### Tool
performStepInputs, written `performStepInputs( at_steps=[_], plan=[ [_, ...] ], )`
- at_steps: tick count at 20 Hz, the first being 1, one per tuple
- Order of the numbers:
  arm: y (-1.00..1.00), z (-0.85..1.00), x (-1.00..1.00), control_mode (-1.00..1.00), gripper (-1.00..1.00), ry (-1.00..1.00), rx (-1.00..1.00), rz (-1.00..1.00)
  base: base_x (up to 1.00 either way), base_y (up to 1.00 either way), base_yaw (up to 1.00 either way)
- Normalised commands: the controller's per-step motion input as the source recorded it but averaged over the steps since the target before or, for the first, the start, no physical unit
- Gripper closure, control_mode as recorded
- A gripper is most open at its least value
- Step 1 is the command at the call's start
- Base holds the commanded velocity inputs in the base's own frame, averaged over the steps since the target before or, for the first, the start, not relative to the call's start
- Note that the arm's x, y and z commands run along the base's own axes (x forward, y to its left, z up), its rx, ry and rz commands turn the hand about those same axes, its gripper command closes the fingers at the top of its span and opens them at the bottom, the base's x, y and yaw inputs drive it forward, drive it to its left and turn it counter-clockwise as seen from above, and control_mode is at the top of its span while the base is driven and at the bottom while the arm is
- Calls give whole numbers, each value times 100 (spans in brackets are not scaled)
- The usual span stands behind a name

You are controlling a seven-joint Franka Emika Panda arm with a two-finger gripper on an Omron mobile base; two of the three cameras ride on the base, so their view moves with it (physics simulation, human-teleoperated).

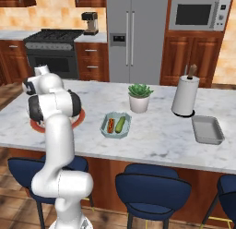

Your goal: Place one cooked food and one vegetable from the large plate to each tupperware container.

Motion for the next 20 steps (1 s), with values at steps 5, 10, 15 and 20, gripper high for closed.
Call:
performStepInputs(
  at_steps=[5, 10, 15, 20],
  plan=[
    [1, -31, 30, -100, -100, 9, 17, -15, 0, 0, 0],
    [0, -8, 34, -100, -100, 2, -4, -4, 0, 0, 0],
    [9, -17, 6, -100, -100, 0, 0, 0, 0, 0, 0],
    [8, -30, -7, -100, -100, 0, -2, 0, 0, 0, 0]
  ],
)
